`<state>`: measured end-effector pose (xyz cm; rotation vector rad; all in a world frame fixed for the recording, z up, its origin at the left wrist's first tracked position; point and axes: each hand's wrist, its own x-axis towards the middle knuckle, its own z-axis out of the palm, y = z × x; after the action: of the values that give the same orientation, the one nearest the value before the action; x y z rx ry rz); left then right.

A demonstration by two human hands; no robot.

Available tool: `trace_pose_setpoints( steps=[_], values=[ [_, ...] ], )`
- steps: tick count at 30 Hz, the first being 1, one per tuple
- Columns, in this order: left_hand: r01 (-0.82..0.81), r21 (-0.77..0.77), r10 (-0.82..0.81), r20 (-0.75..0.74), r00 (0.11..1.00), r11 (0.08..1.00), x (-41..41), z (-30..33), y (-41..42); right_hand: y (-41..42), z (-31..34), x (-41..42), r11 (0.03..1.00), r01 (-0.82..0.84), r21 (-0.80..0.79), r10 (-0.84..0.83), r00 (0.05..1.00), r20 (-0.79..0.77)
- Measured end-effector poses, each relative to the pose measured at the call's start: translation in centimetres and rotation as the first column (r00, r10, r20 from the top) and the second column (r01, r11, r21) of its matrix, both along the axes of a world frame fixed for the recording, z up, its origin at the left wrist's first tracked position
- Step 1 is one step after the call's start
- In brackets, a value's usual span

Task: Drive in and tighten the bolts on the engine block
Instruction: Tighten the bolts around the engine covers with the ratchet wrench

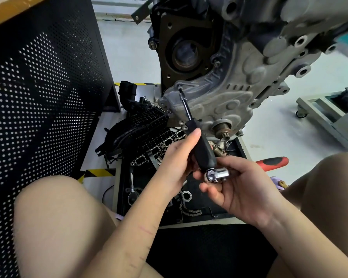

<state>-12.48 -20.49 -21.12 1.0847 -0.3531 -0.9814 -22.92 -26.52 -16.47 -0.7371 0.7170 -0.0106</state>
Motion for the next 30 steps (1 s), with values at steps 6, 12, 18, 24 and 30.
trace_pose_setpoints(
  steps=[6, 12, 18, 24, 30],
  values=[
    [-0.048, 0.082, 0.038, 0.117, 0.992, 0.995, -0.1, 0.1, -0.1, 0.0, -0.2, -0.1, 0.960, 0.016, -0.279, -0.020, 1.000, -0.010],
    [-0.202, 0.139, 0.146, 0.336, 0.931, 0.970, -0.6, -0.8, -0.2, -0.1, 0.1, -0.2, 0.566, -0.077, -0.821, -0.015, 0.995, -0.104],
    [-0.067, 0.111, 0.047, 0.174, 0.984, 0.992, -0.4, -0.2, -0.1, -0.5, 0.3, -0.3, 0.796, 0.023, -0.604, -0.046, 0.999, -0.022],
    [0.015, -0.008, -0.016, -0.041, 0.999, 1.000, -0.1, 0.1, 0.0, -0.8, 0.3, -0.3, 0.980, -0.043, -0.193, 0.047, 0.999, 0.013],
    [0.003, 0.006, -0.003, -0.034, 0.999, 1.000, -0.2, 0.0, 0.0, -0.9, 0.0, -0.4, 0.990, -0.049, -0.131, 0.047, 0.999, -0.018]
  ],
)
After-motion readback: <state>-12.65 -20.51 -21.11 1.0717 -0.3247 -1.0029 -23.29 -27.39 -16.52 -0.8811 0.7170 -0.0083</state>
